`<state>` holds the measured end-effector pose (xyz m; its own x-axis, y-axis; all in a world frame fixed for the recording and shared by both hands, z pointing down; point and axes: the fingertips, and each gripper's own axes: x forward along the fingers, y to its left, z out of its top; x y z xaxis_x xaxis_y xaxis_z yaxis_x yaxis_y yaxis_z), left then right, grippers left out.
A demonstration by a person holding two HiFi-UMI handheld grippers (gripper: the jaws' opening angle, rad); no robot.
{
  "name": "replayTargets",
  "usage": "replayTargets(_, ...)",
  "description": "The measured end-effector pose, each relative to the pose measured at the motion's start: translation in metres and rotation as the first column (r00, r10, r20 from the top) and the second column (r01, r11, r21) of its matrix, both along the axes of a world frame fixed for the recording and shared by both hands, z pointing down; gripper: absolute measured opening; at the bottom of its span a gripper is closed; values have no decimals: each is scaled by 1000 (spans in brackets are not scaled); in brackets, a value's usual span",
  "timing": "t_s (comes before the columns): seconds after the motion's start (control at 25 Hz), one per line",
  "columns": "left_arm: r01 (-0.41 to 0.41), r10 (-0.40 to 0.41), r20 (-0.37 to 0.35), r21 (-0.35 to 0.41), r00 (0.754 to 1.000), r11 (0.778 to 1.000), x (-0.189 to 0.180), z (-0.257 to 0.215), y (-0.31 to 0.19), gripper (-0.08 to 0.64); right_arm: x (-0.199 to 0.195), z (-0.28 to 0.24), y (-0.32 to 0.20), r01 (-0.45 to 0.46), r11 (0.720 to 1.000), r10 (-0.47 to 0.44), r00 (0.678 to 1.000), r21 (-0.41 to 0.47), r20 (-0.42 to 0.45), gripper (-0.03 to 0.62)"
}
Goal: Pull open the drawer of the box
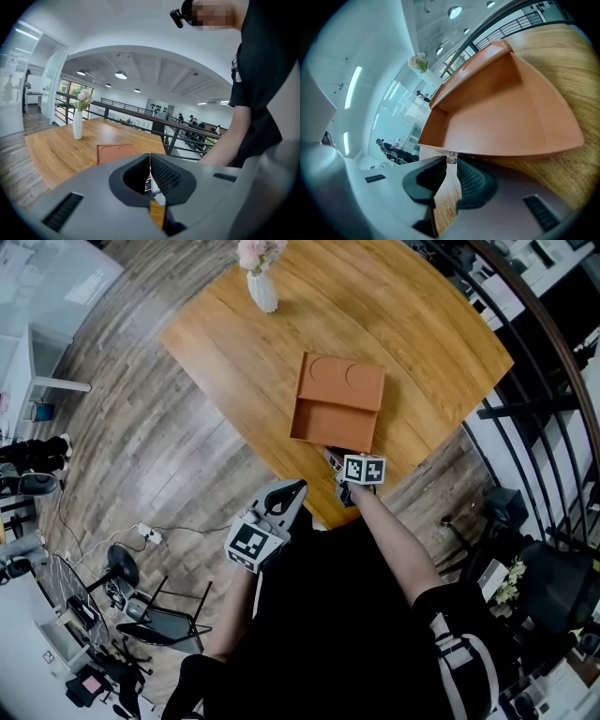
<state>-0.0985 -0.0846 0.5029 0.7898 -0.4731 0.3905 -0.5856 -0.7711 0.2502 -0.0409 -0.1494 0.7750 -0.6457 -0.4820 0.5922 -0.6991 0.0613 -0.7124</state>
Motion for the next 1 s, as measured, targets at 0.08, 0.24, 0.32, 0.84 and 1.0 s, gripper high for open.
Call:
replayTargets(0.08, 0, 0, 2, 0, 1000, 1000, 1, 1, 0, 25, 1, 0, 0, 10, 1000, -10, 1000, 1, -1, 84)
replayTargets(0.24, 1, -1, 4, 0, 1000, 1000, 4, 0, 3, 25, -1, 1, 5, 40, 999, -40, 999, -5, 0, 92)
replayTargets(0.32, 2, -2, 4, 2, 1000, 1000, 4, -1, 2, 25, -3, 0, 6, 57, 998, -57, 998, 6, -14, 99)
replayTargets(0.84, 35, -35, 22, -1, 999, 999, 2, 11, -3, 25, -35, -26, 59, 497, 851, -471, 865, 172, -172, 15)
replayTargets(1.0, 51, -51, 19, 1, 999, 999, 3, 12, -2, 25, -35, -44, 64, 535, 816, -505, 844, 219, -180, 15)
